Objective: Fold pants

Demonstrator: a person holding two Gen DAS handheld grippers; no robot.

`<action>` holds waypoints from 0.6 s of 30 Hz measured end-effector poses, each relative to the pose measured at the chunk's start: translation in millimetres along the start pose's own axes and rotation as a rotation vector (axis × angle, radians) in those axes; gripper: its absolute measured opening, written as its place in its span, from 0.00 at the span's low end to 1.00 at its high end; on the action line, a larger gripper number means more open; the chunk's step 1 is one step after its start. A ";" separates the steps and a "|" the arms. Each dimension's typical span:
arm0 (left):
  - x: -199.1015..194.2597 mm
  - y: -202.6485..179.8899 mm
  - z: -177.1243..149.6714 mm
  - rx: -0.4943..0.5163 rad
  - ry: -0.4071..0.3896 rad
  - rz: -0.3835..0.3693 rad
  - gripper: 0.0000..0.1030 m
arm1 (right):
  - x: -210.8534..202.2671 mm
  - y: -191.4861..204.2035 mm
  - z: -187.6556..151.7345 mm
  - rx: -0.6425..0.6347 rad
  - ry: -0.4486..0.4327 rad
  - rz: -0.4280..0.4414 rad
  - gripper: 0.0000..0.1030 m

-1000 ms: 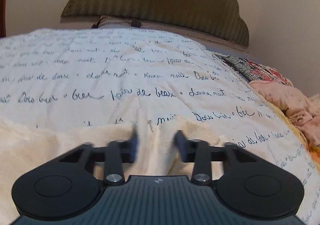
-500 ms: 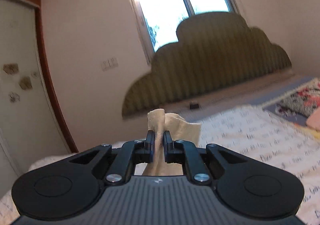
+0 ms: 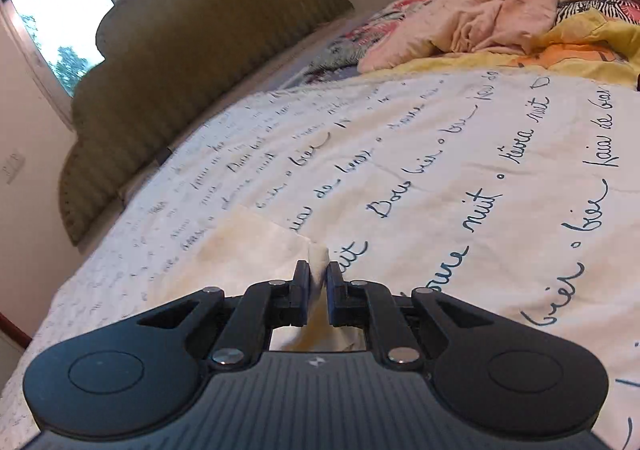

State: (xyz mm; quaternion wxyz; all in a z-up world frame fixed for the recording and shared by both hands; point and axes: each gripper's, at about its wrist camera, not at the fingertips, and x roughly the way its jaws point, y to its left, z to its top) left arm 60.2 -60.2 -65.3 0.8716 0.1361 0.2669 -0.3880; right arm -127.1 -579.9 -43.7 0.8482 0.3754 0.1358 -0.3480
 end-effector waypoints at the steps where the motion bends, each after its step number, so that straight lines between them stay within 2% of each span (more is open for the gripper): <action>1: 0.3 -0.3 0.0 0.001 0.002 0.001 1.00 | -3.9 3.4 1.4 -0.026 -0.010 0.003 0.09; 3: 1.2 -0.9 0.5 0.003 0.005 0.004 1.00 | -12.7 8.1 8.0 -0.072 -0.020 0.021 0.09; 8: 2.1 -4.2 1.2 0.020 0.011 0.023 1.00 | -4.4 0.5 13.1 -0.015 0.034 -0.001 0.12; 11: -0.3 -8.7 1.9 0.043 0.006 0.050 0.99 | 6.1 -13.0 5.5 0.086 0.103 0.031 0.14; 14: -13.1 -20.0 4.8 0.107 -0.047 0.088 0.99 | 12.8 -17.5 -6.9 0.152 0.141 0.063 0.14; 18: -31.3 -31.8 14.1 0.145 -0.122 0.079 1.00 | 4.4 -15.5 -13.8 0.159 0.152 0.072 0.14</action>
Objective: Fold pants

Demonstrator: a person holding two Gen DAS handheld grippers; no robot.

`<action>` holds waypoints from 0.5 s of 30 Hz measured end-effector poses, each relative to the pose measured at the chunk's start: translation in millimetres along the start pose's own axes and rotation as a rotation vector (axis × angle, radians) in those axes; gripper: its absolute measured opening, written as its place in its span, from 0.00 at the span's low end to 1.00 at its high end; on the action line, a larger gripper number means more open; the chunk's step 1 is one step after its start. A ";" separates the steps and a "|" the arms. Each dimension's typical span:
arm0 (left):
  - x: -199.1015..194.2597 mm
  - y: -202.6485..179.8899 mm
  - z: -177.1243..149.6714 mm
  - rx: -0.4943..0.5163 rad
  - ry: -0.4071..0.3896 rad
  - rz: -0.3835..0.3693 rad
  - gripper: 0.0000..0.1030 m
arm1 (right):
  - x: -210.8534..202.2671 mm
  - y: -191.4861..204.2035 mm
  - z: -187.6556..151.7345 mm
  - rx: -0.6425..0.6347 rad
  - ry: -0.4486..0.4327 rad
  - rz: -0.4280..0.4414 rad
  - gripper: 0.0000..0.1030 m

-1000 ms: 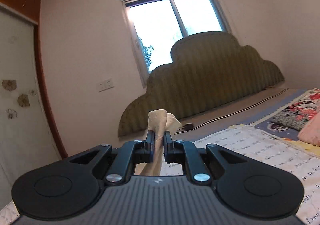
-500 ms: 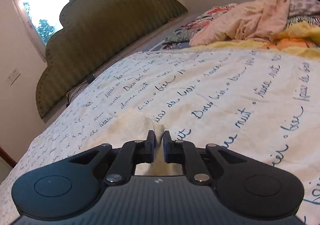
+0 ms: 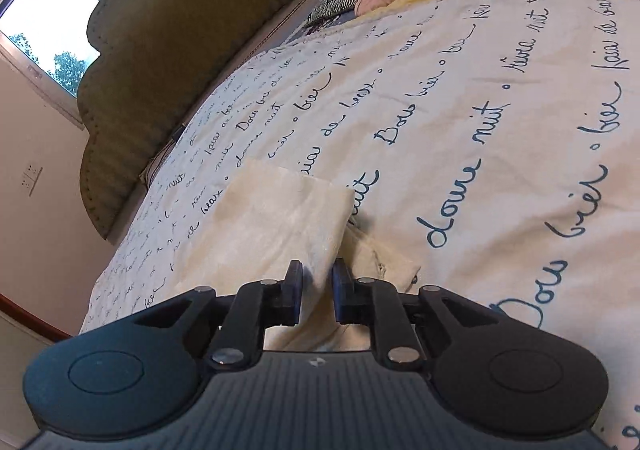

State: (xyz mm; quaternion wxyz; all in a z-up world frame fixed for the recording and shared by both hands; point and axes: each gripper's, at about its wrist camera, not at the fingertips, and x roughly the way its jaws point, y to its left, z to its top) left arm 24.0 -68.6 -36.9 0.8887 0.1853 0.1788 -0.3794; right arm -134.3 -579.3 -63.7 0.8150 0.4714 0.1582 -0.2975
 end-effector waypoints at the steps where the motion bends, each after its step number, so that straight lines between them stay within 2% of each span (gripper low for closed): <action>1: 0.8 -0.6 4.3 -0.003 0.000 0.004 1.00 | -3.7 -1.8 -1.8 0.013 -0.005 0.007 0.15; 6: 26.9 2.1 24.6 -0.042 0.048 0.074 0.98 | -2.9 0.3 -5.6 0.014 0.033 0.051 0.31; 7: 32.4 -0.2 28.0 -0.028 0.056 0.074 0.98 | 0.4 1.9 -5.1 0.008 0.033 0.058 0.36; 10: 44.6 -17.2 37.8 0.064 0.081 0.034 0.98 | 15.6 -0.7 -2.7 0.047 0.032 0.112 0.37; 12: 49.8 -35.8 41.1 0.151 0.077 0.020 0.97 | 19.6 0.7 -2.8 0.048 0.026 0.141 0.14; 13: 52.5 -45.6 41.1 0.201 0.074 0.019 0.95 | 17.7 4.5 -3.2 0.030 0.021 0.147 0.07; 15: 60.9 -64.8 38.3 0.300 0.077 0.032 0.89 | 6.5 13.5 -4.1 -0.008 -0.017 0.177 0.07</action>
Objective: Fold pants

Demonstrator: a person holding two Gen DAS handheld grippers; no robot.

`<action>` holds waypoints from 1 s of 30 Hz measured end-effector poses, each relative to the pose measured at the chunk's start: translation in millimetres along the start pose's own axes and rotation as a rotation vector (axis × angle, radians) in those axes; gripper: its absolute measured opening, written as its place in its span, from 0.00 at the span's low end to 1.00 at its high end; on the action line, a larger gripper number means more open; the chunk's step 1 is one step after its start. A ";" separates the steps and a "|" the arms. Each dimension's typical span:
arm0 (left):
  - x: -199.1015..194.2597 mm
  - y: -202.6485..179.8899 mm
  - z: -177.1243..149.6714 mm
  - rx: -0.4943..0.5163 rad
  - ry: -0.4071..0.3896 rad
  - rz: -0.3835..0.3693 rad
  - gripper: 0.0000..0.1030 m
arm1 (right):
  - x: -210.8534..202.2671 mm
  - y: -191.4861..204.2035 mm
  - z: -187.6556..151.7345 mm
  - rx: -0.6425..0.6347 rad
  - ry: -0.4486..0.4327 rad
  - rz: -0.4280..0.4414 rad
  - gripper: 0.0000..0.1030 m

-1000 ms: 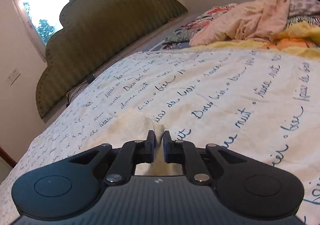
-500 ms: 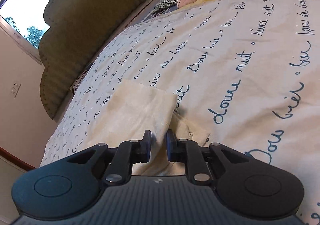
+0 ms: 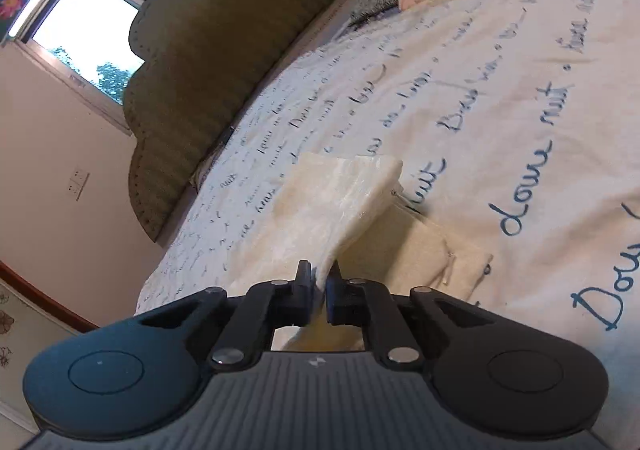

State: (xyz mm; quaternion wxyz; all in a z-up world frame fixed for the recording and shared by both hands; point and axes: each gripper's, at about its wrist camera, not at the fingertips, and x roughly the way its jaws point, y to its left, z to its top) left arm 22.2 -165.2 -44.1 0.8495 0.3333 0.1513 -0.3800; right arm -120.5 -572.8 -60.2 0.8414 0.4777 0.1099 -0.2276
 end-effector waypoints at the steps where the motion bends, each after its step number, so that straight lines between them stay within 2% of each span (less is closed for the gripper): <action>1: 3.7 -6.8 0.4 0.032 0.001 0.004 0.86 | -5.9 4.7 1.8 -0.009 -0.016 0.022 0.06; 3: 11.2 -13.3 -0.3 0.047 0.013 -0.009 0.76 | -15.6 10.7 7.7 0.000 -0.033 0.072 0.06; 6: 19.1 -5.5 -0.7 -0.048 0.031 -0.071 0.68 | -25.1 21.2 15.5 -0.023 -0.041 0.102 0.06; 8: 21.5 4.3 -0.8 -0.129 0.042 -0.101 0.66 | -30.0 22.3 19.5 -0.004 -0.043 0.139 0.06; 10: 22.8 11.0 -0.5 -0.168 0.047 -0.122 0.65 | -31.2 25.4 23.4 0.020 -0.046 0.166 0.06; 14: 20.6 12.2 2.7 -0.179 0.045 -0.130 0.61 | -33.3 35.8 28.9 0.004 -0.046 0.200 0.06; 19: 3.8 12.3 7.0 -0.204 -0.013 -0.189 0.62 | -46.1 43.4 33.3 0.009 -0.090 0.257 0.06; 21: -0.6 11.9 6.2 -0.201 -0.023 -0.186 0.62 | -51.4 36.5 29.8 -0.013 -0.099 0.219 0.06; 24: 1.3 15.9 1.2 -0.208 0.002 -0.152 0.62 | -46.6 3.3 22.9 0.032 -0.076 0.058 0.07; 26: 0.9 24.5 -2.2 -0.249 0.017 -0.163 0.62 | -32.4 -24.2 17.8 0.084 0.013 -0.080 0.10; 27: -1.6 31.2 -3.9 -0.281 0.017 -0.178 0.64 | -27.4 -33.2 15.7 0.105 0.060 -0.136 0.10; 28: -4.9 38.0 -5.2 -0.311 0.010 -0.181 0.67 | -31.2 -39.5 12.5 0.131 0.049 -0.142 0.10; 30: -11.3 48.6 -6.7 -0.338 -0.014 -0.142 0.84 | -48.5 -37.1 11.0 0.118 -0.051 -0.149 0.10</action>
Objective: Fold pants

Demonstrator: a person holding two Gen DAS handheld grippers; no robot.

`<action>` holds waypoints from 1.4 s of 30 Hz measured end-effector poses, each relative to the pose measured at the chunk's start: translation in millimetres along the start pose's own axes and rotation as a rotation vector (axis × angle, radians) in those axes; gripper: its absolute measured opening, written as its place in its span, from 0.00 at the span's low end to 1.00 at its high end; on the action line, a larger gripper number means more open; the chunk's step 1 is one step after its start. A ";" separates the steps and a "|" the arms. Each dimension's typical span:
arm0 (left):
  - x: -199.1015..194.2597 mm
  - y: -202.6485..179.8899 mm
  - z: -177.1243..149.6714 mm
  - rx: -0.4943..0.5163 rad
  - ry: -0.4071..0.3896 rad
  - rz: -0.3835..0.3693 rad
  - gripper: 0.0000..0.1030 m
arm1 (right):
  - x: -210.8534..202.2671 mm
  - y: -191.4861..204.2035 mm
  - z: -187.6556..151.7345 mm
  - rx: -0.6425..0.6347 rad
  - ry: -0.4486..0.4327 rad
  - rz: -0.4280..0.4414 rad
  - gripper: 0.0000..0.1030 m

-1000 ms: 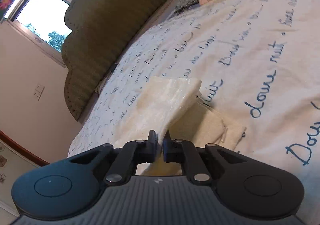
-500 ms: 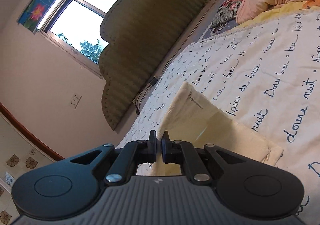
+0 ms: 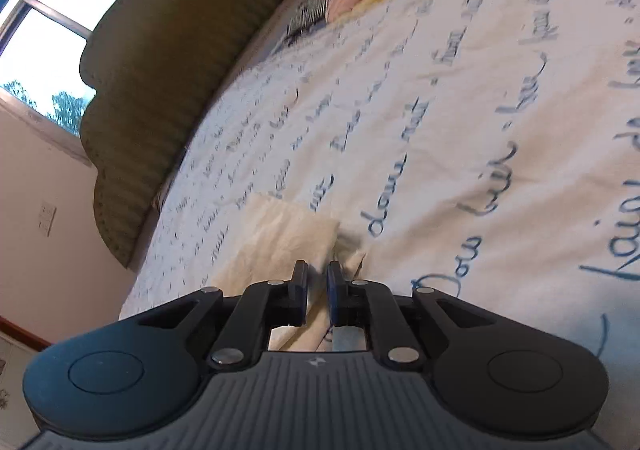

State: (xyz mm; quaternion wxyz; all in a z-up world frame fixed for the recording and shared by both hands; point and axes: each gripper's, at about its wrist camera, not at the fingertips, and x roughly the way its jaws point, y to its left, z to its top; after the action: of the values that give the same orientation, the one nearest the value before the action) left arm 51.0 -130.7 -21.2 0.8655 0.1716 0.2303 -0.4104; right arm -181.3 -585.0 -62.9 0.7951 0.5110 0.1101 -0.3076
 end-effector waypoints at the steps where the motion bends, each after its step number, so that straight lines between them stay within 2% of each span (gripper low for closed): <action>1: -1.8 3.1 0.9 0.003 -0.014 0.030 0.88 | -6.8 5.1 1.3 -0.035 -0.050 -0.020 0.10; 2: -2.6 5.7 1.6 0.013 -0.023 0.068 0.92 | -9.5 10.3 3.4 -0.068 -0.071 -0.024 0.11; 4: -1.3 10.5 2.6 0.026 -0.019 0.112 0.92 | -2.8 17.9 9.2 -0.089 -0.006 0.021 0.17; 6: 3.1 16.3 0.6 0.011 0.010 0.078 0.92 | 6.2 20.0 10.0 -0.062 0.068 0.079 0.38; 7: 6.1 18.0 -1.4 -0.004 0.024 0.066 0.92 | 8.9 22.3 8.2 -0.062 0.080 0.079 0.59; 8: 9.0 18.6 -4.1 -0.013 0.037 0.068 0.92 | 8.7 24.8 5.0 -0.078 0.064 0.061 0.69; 11: 15.2 14.6 -15.2 0.006 0.052 0.089 0.91 | 1.2 25.1 -2.6 -0.128 -0.039 -0.013 0.70; 14: 20.6 11.7 -24.1 0.018 0.050 0.089 0.92 | 5.3 10.2 1.0 -0.065 -0.020 0.008 0.69; 20: 23.9 19.9 -34.3 -0.053 0.048 0.069 0.96 | 10.0 -0.2 3.4 0.034 -0.035 0.253 0.69; 23: 25.2 22.7 -35.8 -0.075 0.050 0.063 0.98 | 23.8 0.9 3.8 0.046 0.011 0.289 0.69; 25: 25.5 22.4 -36.4 -0.075 0.051 0.068 0.99 | 35.6 -2.2 1.5 0.085 0.047 0.238 0.67; 26: 26.0 22.0 -36.2 -0.073 0.053 0.070 1.00 | 39.4 -4.2 -0.1 0.099 0.048 0.246 0.65; 27: 26.3 21.7 -36.2 -0.072 0.053 0.072 1.00 | 41.4 -3.0 -1.3 0.095 0.050 0.238 0.54; 28: 26.2 21.8 -36.1 -0.072 0.052 0.073 1.00 | 40.2 0.5 -2.9 0.076 0.044 0.190 0.11; 29: 25.9 22.0 -36.4 -0.074 0.050 0.073 1.00 | 39.8 3.7 -3.9 0.052 0.044 0.169 0.04; 32: 26.0 23.5 -36.8 -0.089 0.045 0.068 1.00 | 37.8 23.1 -1.0 -0.012 0.026 0.208 0.04; 34: 24.9 23.6 -37.2 -0.090 0.039 0.069 1.00 | 32.2 56.8 9.0 -0.074 0.016 0.275 0.04; 36: 23.3 23.6 -36.9 -0.092 0.031 0.069 1.00 | 11.1 97.2 18.4 -0.151 -0.043 0.432 0.04; 38: 20.5 25.6 -37.7 -0.103 0.019 0.057 1.00 | -21.7 139.9 21.4 -0.286 -0.133 0.597 0.04; 39: 21.6 25.5 -38.2 -0.104 0.030 0.053 1.00 | -34.6 153.4 19.0 -0.351 -0.169 0.604 0.04; 40: 22.7 25.3 -38.6 -0.103 0.038 0.054 1.00 | -41.3 159.0 16.6 -0.387 -0.188 0.572 0.04; 42: 22.7 24.3 -37.8 -0.097 0.041 0.049 1.00 | -33.5 139.7 16.5 -0.349 -0.151 0.457 0.04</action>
State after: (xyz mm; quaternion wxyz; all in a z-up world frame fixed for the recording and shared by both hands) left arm 73.0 -111.9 -62.4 0.8777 0.1434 0.2632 -0.3738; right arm -125.9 -546.7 65.0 0.9255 0.3537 -0.0159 -0.1343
